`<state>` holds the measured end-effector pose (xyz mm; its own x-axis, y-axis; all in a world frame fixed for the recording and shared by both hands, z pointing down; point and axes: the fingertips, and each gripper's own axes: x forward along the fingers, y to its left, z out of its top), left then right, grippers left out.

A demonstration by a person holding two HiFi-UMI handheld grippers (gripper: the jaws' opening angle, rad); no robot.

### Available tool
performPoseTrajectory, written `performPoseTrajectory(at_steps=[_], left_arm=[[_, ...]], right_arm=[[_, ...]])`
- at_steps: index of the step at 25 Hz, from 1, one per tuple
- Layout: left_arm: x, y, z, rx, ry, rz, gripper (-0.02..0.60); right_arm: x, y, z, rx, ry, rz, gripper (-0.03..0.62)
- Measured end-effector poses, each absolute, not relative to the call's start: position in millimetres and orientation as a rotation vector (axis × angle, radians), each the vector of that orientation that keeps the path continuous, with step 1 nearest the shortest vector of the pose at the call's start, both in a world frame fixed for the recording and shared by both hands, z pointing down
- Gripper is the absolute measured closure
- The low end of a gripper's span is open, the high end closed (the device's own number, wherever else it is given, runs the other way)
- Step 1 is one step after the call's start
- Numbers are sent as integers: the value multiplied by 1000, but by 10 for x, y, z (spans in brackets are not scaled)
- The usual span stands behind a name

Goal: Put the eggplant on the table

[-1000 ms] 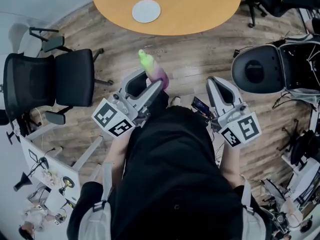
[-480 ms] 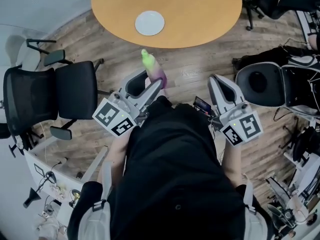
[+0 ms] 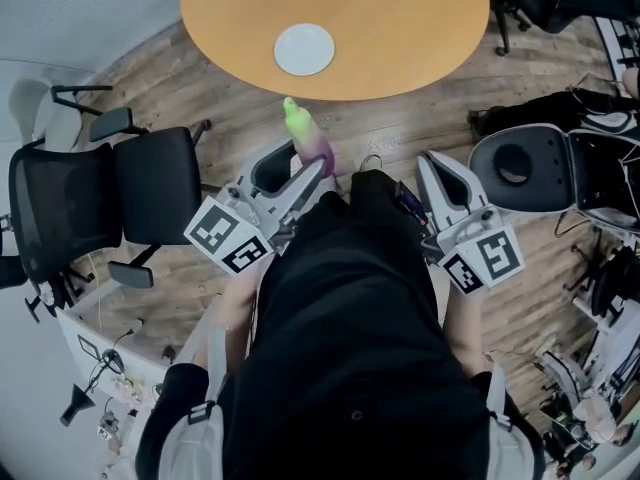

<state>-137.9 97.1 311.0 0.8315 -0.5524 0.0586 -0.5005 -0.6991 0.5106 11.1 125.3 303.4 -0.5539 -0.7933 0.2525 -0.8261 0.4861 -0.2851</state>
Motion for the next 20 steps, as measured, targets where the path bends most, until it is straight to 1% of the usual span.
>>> performPoseTrajectory(at_steps=[4,10,16,20], left_arm=[[-1394,900,3163,2445,-790,-142,393],[-1283,587,3129,2433,-897,-155,393],[-1000,188,3079,2465,-965,-79,393],[-911,-101,3082,2445,-1032,-62,393]], right_arm=[[134,1151,3056,1419,-2634,580,576],[504,702,2959,1415,-2657,551,576],[821,31,2946,1359,-2689,556,576],[832,-388,2915,1276,-2724,533,576]])
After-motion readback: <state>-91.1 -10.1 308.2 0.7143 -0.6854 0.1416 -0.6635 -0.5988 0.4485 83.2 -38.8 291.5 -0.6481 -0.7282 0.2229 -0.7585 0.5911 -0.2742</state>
